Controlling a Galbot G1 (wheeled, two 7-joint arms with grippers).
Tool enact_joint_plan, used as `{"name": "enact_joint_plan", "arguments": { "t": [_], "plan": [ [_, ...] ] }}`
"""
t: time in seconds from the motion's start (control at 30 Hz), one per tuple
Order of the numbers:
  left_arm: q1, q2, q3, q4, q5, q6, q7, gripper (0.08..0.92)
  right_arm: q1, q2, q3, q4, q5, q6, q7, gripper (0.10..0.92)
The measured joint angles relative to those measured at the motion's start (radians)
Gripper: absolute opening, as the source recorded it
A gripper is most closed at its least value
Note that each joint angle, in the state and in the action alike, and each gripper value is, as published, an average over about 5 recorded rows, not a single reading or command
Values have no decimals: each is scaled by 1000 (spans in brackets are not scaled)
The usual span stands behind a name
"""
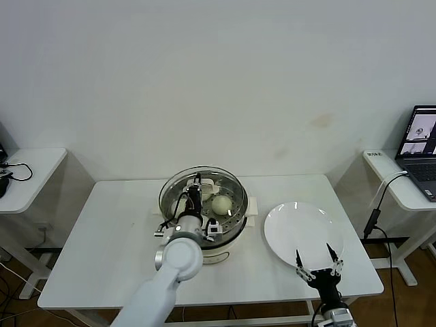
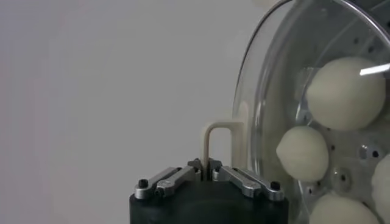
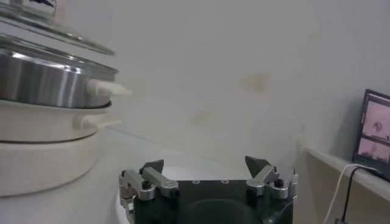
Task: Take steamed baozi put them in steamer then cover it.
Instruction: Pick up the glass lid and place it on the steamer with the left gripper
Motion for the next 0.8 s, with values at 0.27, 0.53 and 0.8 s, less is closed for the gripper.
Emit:
{"name": "enact_joint_plan", "arguments": {
  "t": [0.27, 0.53, 0.8],
  "plan": [
    [20, -33, -2, 11, 36, -10, -2, 132, -1, -2, -2, -1, -1, 0, 0, 823],
    [31, -52, -11, 33, 60, -21, -9, 132, -4, -8, -2, -2, 0, 2, 0, 823],
    [39, -65, -26, 48, 74, -32, -21, 132, -5, -10, -7, -4, 0, 3, 0, 823]
  ]
}}
